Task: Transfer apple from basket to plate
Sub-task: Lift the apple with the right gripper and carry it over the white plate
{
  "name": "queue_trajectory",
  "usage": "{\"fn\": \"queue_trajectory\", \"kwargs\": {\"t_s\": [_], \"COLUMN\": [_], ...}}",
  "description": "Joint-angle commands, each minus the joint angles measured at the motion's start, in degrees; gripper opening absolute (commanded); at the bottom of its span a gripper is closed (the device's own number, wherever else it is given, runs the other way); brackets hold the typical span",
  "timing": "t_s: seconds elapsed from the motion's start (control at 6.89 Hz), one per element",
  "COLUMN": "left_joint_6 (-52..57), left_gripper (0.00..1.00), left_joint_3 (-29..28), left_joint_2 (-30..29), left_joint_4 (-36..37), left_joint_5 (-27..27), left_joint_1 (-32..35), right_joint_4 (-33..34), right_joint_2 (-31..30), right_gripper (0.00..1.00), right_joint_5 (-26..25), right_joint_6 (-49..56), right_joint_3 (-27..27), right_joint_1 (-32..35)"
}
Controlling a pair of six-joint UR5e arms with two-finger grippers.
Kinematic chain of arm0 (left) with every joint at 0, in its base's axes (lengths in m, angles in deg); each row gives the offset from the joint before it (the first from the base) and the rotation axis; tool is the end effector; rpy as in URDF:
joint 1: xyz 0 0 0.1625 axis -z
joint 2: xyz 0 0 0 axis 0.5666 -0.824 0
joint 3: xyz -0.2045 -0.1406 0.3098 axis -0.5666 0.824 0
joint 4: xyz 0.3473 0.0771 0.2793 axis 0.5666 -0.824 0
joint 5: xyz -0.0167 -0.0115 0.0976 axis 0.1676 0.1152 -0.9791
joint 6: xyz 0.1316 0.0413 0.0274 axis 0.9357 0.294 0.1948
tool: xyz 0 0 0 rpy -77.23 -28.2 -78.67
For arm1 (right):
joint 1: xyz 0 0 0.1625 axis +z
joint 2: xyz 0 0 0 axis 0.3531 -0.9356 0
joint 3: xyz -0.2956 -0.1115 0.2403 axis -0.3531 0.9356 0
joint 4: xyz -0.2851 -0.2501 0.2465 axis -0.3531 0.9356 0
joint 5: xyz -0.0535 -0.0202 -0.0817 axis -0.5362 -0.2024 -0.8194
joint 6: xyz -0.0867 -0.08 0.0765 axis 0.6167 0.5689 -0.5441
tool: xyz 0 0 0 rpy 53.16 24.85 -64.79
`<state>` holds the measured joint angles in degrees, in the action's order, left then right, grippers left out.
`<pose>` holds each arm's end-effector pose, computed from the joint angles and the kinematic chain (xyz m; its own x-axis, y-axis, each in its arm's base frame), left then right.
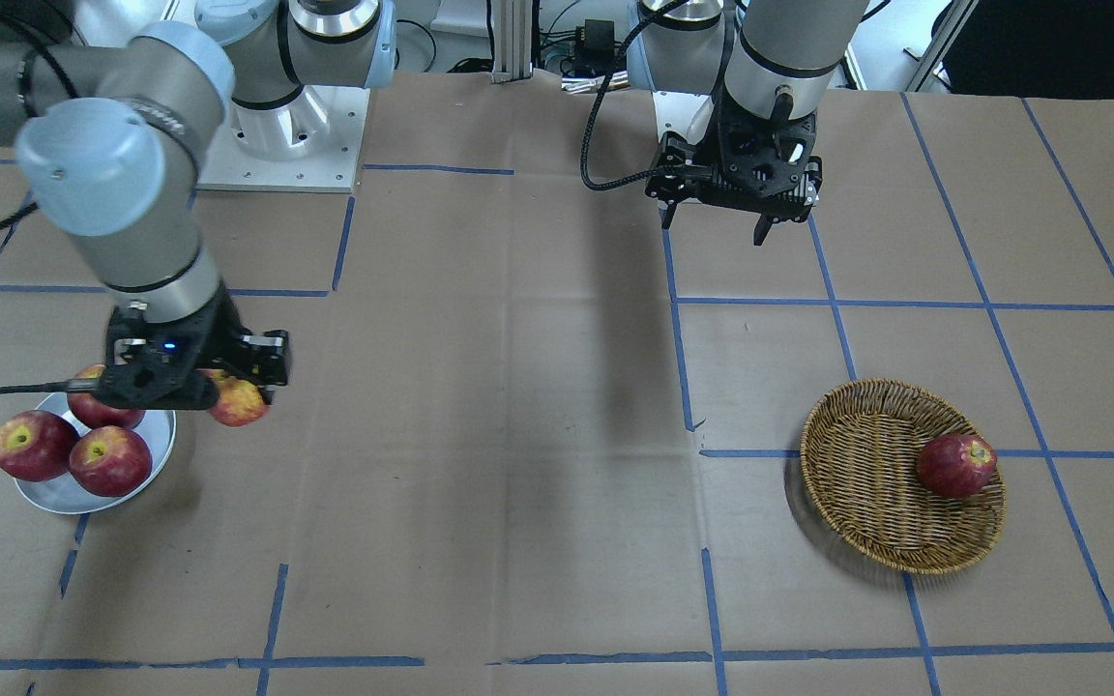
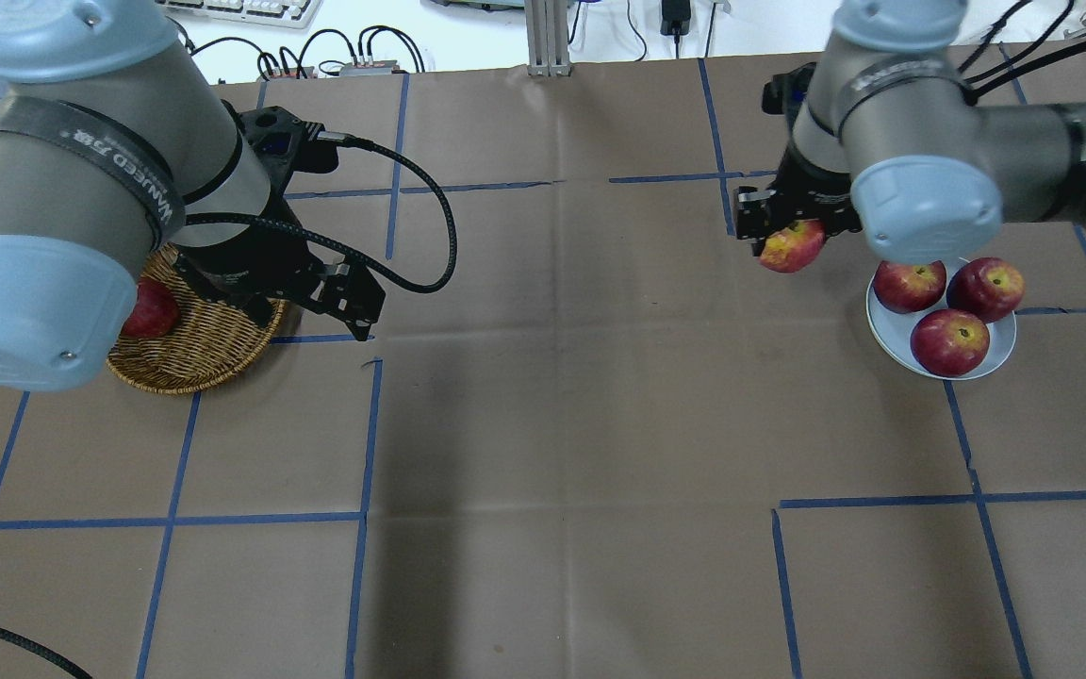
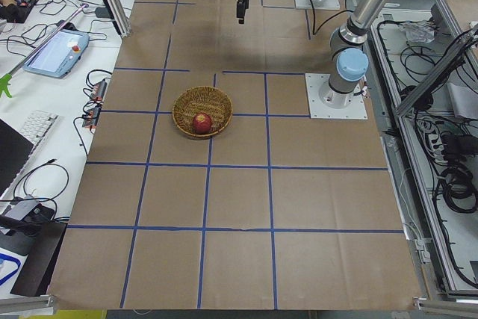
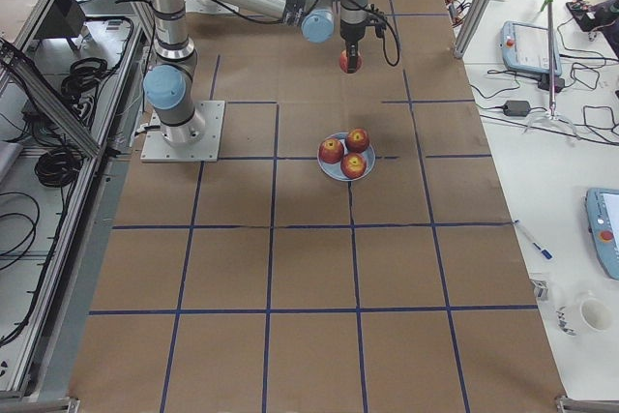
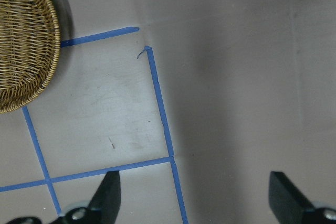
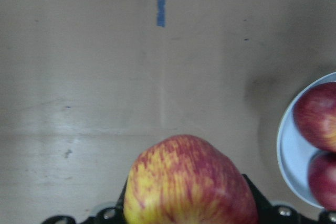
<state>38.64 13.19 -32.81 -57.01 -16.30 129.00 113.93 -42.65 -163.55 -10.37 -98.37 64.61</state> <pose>-0.1720 -0.4739 0.3713 -0.9819 0.1889 0.0100 0.1891 0.9817 0.0212 0.0805 -0.5892 0.2640 -0.9983 -0.0430 0.0395 -0.0449 0.9977 -0.0509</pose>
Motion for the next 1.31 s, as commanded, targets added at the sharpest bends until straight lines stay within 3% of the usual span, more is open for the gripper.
{"fn": "queue_trajectory", "kwargs": {"t_s": [0.0, 0.29, 0.73, 1.16], "left_joint_6": [0.1, 0.0, 0.0, 0.0], "left_gripper": [0.99, 0.99, 0.99, 0.99], "left_joint_3": [0.0, 0.0, 0.1, 0.1], "left_joint_2": [0.0, 0.0, 0.0, 0.1], "left_joint_4": [0.0, -0.1, -0.2, -0.2], "left_joint_5": [0.0, 0.1, 0.4, 0.3], "left_joint_1": [0.0, 0.0, 0.0, 0.0], "right_joint_4": [-0.8, 0.3, 9.2, 13.0], "right_joint_2": [-0.8, 0.0, 1.2, 4.8], "right_gripper": [0.66, 0.66, 0.66, 0.66], "right_joint_5": [-0.9, -0.1, 1.4, 1.4], "right_joint_6": [18.1, 29.0, 29.0, 29.0], "right_joint_3": [-0.2, -3.2, -9.1, -9.2], "right_joint_1": [-12.5, -20.7, -21.5, -21.5]}}
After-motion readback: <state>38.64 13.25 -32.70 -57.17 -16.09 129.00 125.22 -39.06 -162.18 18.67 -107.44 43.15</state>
